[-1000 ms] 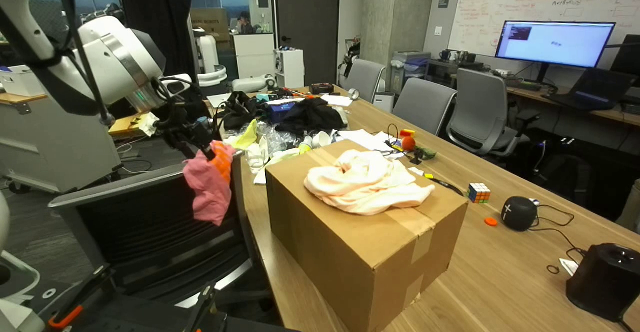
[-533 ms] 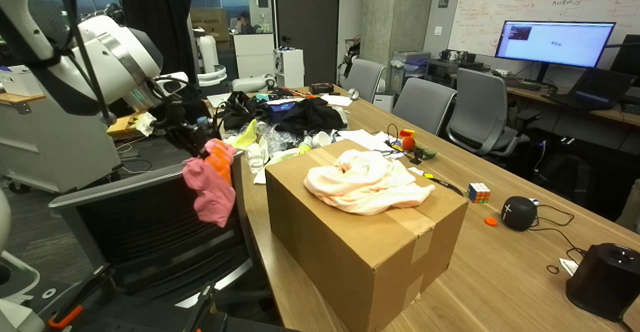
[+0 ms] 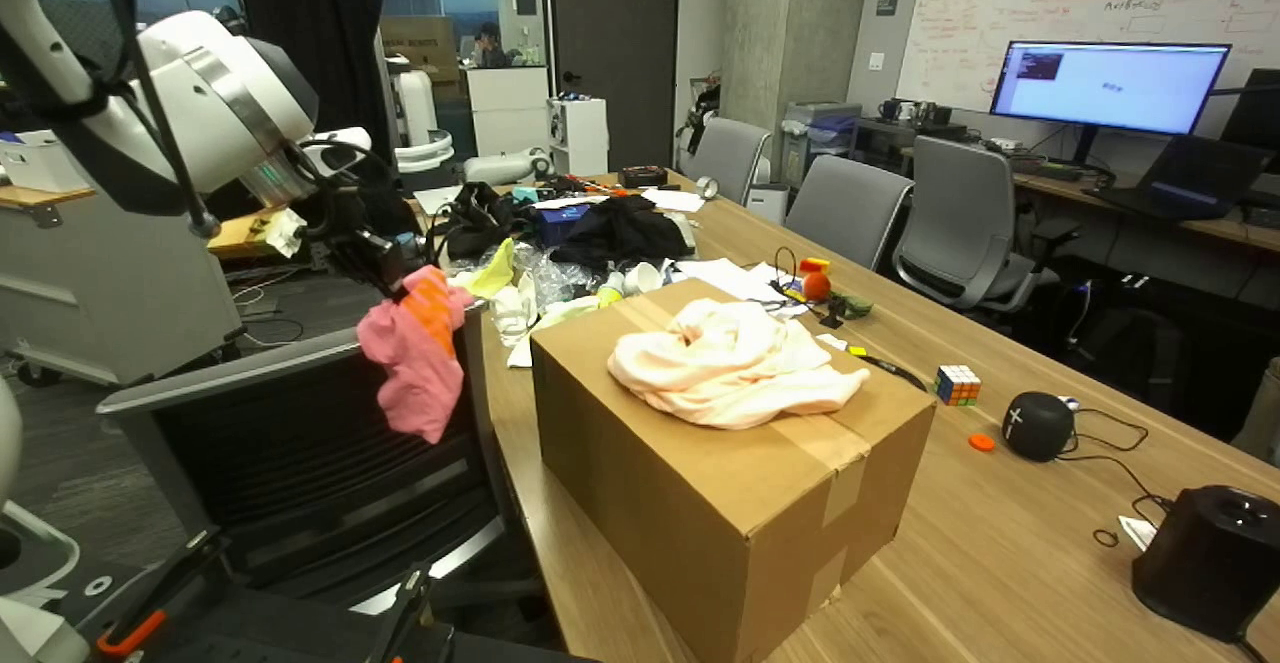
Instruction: Pick up the clothes from the headrest of the chair and put them on the box
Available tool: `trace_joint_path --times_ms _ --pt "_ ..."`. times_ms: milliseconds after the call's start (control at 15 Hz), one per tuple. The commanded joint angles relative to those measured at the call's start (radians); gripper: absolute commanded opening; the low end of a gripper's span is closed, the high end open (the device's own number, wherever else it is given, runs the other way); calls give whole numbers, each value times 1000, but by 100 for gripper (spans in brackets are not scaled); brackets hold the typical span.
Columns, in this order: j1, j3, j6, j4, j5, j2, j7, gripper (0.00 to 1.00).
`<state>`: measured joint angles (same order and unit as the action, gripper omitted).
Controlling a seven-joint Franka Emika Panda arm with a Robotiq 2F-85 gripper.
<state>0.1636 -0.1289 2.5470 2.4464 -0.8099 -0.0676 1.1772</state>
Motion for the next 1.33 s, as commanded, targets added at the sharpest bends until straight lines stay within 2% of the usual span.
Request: trace_joint_path --times_ms 0,333,533,867,1267 --pt "0 -11 -30 -22 116 110 -127 2" --pt "-21 -12 -158 -162 237 190 -251 2" --pt "-51 -9 -292 -276 263 185 -290 2" --pt "-135 34 -453 -418 208 129 -238 2" --pt "-221 134 -524 -539 190 66 -165 2"
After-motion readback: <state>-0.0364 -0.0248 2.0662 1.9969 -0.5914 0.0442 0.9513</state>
